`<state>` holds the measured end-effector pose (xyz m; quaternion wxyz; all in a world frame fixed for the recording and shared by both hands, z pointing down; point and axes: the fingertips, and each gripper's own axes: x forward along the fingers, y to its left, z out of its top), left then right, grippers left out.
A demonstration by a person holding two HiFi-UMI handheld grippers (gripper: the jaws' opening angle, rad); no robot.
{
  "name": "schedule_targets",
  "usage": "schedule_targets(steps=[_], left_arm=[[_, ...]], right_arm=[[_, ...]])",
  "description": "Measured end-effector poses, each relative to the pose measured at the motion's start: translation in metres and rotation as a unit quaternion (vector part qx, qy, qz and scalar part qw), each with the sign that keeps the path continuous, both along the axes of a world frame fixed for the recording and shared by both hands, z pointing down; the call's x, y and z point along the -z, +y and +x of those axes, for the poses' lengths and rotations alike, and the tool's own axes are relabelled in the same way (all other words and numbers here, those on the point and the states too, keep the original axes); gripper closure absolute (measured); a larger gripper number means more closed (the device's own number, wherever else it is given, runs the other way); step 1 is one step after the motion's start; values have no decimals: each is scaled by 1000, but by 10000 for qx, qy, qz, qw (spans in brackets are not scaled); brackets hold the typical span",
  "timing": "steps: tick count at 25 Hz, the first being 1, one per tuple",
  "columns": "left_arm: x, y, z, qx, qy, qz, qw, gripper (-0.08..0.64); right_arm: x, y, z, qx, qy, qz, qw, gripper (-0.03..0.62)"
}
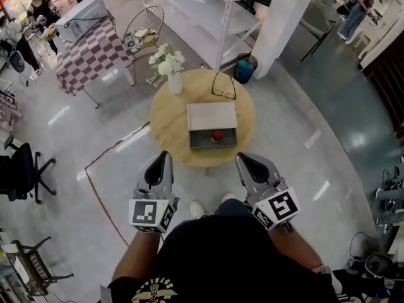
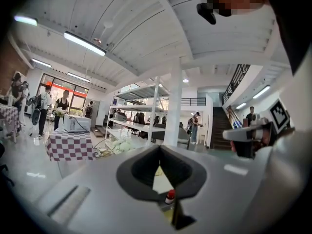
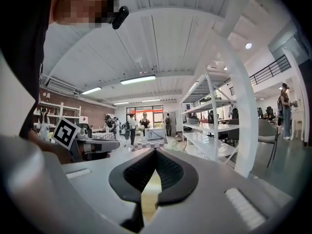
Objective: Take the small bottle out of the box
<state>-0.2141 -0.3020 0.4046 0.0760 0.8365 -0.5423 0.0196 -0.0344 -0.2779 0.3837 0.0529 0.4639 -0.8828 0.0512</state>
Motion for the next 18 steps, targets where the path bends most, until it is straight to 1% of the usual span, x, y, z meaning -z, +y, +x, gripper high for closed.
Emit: schedule_targets(steps=[4, 7, 10, 13, 15, 18], left_arm=[[-2, -1, 4, 4, 34, -31, 10000, 560], [-3, -2, 2, 58, -14, -27, 10000, 560], [-13, -5, -9, 164, -69, -159, 9997, 560], [-20, -12, -19, 253, -94, -306, 9992, 560], [-25, -19, -25, 300, -130, -404, 9986, 560], [-37, -32, -33, 395, -233, -525, 9976, 560]], right_arm=[[-18, -7, 16, -183, 130, -274, 9994, 584], [-25, -15, 20, -183, 142, -333, 9992, 584], [-27, -23, 14, -92, 122, -339, 9993, 584], [-32, -39, 4, -31, 202, -362, 9991, 584], [-43, -53, -3, 5, 359, -441, 9984, 584], [-74, -72, -10, 132, 653, -672, 9955, 584]])
